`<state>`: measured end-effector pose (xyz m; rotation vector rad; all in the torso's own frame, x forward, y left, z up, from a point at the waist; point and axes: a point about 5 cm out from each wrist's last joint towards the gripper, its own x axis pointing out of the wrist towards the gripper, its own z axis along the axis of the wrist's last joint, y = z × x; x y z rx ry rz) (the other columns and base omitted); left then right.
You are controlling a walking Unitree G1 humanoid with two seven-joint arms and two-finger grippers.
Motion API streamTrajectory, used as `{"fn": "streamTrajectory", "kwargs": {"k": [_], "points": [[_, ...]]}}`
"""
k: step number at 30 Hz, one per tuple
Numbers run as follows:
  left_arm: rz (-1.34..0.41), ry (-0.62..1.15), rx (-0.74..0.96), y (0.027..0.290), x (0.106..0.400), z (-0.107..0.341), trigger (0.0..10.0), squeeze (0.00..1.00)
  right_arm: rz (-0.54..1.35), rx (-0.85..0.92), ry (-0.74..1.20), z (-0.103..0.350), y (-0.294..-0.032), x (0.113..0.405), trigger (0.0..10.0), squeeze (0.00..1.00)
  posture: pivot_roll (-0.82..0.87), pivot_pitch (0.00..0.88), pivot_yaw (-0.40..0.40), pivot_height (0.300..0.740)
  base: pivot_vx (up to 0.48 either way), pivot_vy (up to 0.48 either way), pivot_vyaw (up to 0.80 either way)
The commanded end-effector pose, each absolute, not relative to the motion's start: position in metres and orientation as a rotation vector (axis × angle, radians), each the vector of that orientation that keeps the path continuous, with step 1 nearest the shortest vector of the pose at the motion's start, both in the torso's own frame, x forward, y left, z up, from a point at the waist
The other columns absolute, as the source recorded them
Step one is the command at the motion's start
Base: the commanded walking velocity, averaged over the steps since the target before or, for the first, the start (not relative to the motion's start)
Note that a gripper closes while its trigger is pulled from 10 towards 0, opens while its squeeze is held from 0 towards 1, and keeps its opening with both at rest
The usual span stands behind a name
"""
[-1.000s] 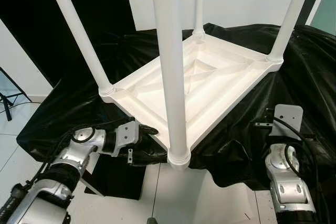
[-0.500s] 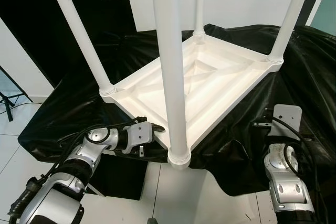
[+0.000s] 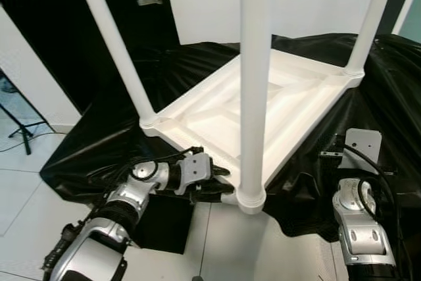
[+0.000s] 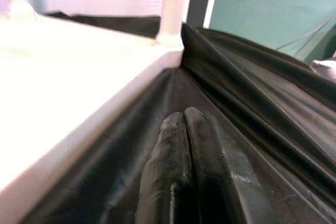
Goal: Building children table
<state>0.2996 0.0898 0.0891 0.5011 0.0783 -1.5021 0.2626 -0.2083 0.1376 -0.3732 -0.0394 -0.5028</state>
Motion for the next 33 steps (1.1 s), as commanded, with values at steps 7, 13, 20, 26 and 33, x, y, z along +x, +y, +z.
{"fn": "streamTrajectory", "kwargs": {"k": [7,13,20,26,33], "points": [[-1.331,0.143,0.441,0.069,0.293,0.065,0.0,0.00,-0.486,-0.336,-0.055,0.145,-0.202,0.263,10.0,0.00,-0.11,0.000,0.097,0.740,0.000,0.000,0.00],[-1.336,0.147,0.435,0.064,0.292,0.063,10.0,0.00,-0.480,-0.339,-0.051,0.144,-0.201,0.263,10.0,0.00,-0.10,0.000,0.097,0.740,0.000,0.000,0.00],[-1.298,0.171,0.432,0.068,0.297,0.063,10.0,0.00,-0.472,-0.342,-0.039,0.140,-0.200,0.264,10.0,0.00,-0.10,0.000,0.099,0.740,0.000,0.000,0.00],[-1.324,0.163,0.428,0.066,0.292,0.062,10.0,0.00,-0.441,-0.328,-0.049,0.141,-0.197,0.265,10.0,0.00,-0.09,0.000,0.101,0.740,0.000,0.000,0.00],[-1.329,0.149,0.400,0.063,0.290,0.064,10.0,0.00,-0.436,-0.305,-0.049,0.141,-0.198,0.264,10.0,0.00,-0.09,0.000,0.100,0.740,0.000,0.000,0.00]]}}
